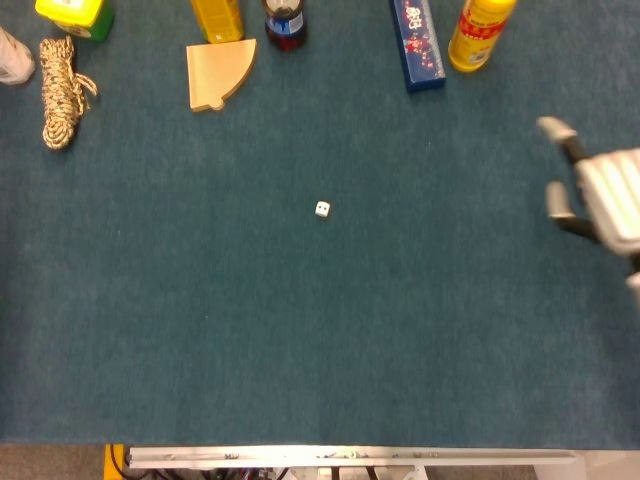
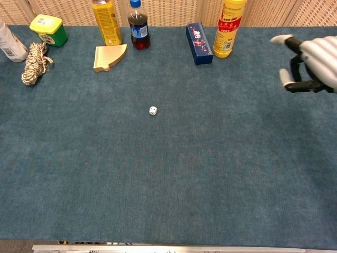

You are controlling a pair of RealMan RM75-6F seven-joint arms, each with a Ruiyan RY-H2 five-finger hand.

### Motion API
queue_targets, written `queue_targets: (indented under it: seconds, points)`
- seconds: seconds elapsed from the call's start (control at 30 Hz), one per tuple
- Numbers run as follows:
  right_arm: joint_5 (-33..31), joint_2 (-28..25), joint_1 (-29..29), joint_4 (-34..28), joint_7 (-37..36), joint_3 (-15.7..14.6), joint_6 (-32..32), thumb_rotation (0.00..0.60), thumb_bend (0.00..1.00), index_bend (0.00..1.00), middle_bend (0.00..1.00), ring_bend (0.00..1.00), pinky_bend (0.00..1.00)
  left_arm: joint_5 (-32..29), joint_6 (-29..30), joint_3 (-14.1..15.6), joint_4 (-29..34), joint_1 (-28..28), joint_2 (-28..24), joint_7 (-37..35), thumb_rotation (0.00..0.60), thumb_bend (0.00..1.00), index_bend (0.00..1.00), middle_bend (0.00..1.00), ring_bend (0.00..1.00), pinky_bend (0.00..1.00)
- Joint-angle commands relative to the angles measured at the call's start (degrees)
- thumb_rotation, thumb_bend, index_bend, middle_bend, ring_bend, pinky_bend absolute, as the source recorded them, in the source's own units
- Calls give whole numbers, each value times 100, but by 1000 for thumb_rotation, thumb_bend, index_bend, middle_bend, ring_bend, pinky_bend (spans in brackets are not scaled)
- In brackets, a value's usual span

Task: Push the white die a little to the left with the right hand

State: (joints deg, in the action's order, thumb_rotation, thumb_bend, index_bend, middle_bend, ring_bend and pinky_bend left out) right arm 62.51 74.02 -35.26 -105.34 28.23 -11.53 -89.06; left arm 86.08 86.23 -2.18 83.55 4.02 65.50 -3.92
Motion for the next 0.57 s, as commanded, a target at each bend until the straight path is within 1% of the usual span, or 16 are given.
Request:
queue_targets:
  seconds: [0.03, 0.07, 0.13, 0.27, 0.37, 0.57]
  points:
    - [451, -324, 698, 119, -268, -299, -509, 358, 377, 120, 434, 468, 537, 30, 57, 14, -11, -22, 2, 32, 600, 163, 26, 103, 59, 15]
    - [505, -353, 822, 148, -297, -329, -578, 357, 360, 120, 407, 437, 508, 28, 61, 18, 4, -29, 1, 39, 600, 163, 26, 103, 59, 15]
    - [568, -412, 1100, 198, -404, -377, -688, 354, 350, 120, 376, 400, 488, 21, 56, 36, 59, -45, -6, 98, 600, 163, 26, 103, 59, 15]
    - [673, -446, 1577, 352, -662, -405, -828, 354, 351, 120, 372, 396, 485, 1, 70, 59, 197, -79, -5, 285, 600, 163, 26, 103, 58, 15]
    - [874, -452, 1894, 463, -754, -396, -1012, 354, 350, 120, 372, 396, 485, -20, 85, 63, 318, -102, -10, 392, 600, 163, 26, 103, 59, 15]
    - [1136, -434, 2267, 589, -786, -249, -1070, 354, 351, 120, 372, 396, 485, -6, -8, 100, 421, -74, -6, 591, 600, 162, 26, 104, 59, 15]
